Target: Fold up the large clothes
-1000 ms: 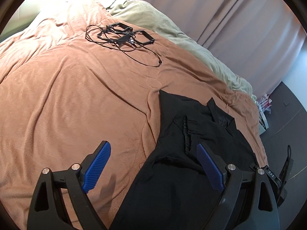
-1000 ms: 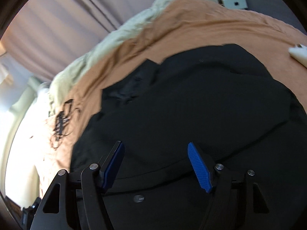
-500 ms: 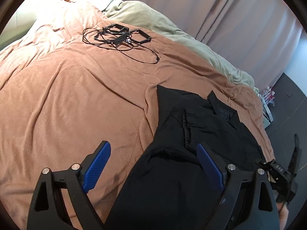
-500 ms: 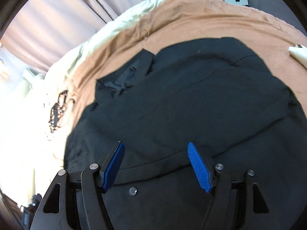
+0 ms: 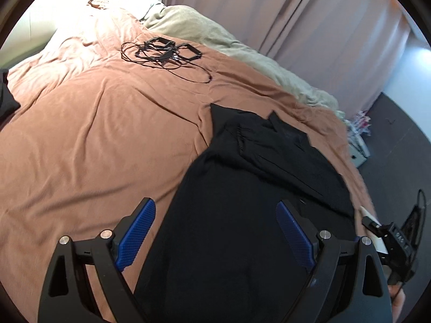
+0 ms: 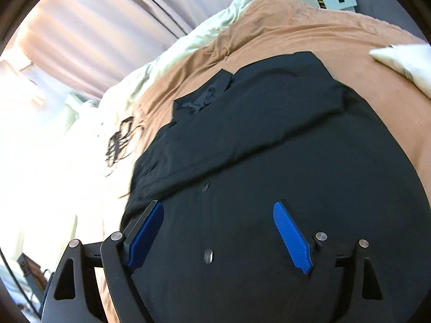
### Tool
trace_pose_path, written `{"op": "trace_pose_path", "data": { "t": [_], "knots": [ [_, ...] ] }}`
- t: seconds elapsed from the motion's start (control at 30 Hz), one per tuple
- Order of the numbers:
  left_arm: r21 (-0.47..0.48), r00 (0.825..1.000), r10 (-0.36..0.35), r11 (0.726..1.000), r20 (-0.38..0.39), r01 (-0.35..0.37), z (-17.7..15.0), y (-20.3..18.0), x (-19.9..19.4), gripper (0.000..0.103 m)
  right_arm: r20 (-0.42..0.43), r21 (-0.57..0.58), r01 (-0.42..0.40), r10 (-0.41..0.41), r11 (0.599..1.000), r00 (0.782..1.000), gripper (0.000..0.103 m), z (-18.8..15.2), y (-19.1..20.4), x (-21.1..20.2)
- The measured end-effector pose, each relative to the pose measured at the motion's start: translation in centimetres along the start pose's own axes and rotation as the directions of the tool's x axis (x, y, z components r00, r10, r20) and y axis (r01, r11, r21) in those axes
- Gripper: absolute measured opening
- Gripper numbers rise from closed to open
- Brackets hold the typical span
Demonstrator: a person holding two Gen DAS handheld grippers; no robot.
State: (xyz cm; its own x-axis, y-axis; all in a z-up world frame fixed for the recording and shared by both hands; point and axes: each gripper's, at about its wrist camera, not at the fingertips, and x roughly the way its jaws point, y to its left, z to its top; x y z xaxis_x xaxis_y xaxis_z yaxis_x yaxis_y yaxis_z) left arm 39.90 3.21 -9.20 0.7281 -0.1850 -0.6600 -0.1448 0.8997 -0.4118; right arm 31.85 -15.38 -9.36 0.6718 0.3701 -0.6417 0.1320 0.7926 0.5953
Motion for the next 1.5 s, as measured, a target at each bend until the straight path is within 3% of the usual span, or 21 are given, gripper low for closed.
{"op": "trace_pose_path", "data": {
  "t": [0.13,0.37,0.53,0.67,0.8,1.03,1.2,1.33,1.5],
  "knots": [
    [0.006,1.0,-0.017,1.0,0.02,0.017,-1.6,0.8,-3.7,0.093,0.007,0.002,-0.036,0.036,0.999,0.999,0.087,-2.4,-1.1,-3.9],
    [0.013,0.994,-0.058,0.998,0.093,0.057,-3.9,0.9,-10.9,0.093,0.091,-0.007,-0.05,0.05,0.999,0.995,0.089,-6.0,-3.1,-11.9],
    [0.097,0.989,-0.046,0.995,0.138,0.033,-6.5,-0.3,-15.1,0.093,0.146,-0.007,0.003,-0.002,1.0,0.989,0.089,-7.7,-5.1,-16.6],
    [0.109,0.983,-0.101,0.99,0.152,0.085,-8.5,0.0,-17.9,0.093,0.185,0.001,0.036,-0.035,0.999,0.982,0.089,-9.0,-6.9,-20.1],
    [0.121,0.982,-0.082,0.991,0.17,0.061,-10.1,0.7,-19.8,0.093,0.197,0.011,0.069,-0.07,0.998,0.978,0.089,-10.2,-8.8,-22.6],
    [0.136,0.988,-0.061,0.99,0.143,0.041,-12.3,2.2,-21.3,0.093,0.177,-0.018,0.101,-0.097,0.995,0.979,0.089,-12.3,-10.6,-24.6],
    [0.041,0.993,-0.058,0.998,0.104,0.054,-12.7,4.7,-20.8,0.091,0.147,-0.003,0.098,-0.096,0.995,0.984,0.088,-13.2,-12.6,-24.9],
    [0.0,0.996,-0.057,0.998,0.063,0.057,-13.0,6.2,-19.5,0.072,0.123,0.039,0.083,-0.087,0.996,0.989,0.074,-13.6,-14.5,-24.5],
    [-0.009,0.998,-0.049,0.999,0.028,0.049,-13.3,7.0,-17.4,0.066,0.082,0.085,0.055,-0.062,0.995,0.995,0.067,-13.8,-16.8,-23.0]
  ]
}}
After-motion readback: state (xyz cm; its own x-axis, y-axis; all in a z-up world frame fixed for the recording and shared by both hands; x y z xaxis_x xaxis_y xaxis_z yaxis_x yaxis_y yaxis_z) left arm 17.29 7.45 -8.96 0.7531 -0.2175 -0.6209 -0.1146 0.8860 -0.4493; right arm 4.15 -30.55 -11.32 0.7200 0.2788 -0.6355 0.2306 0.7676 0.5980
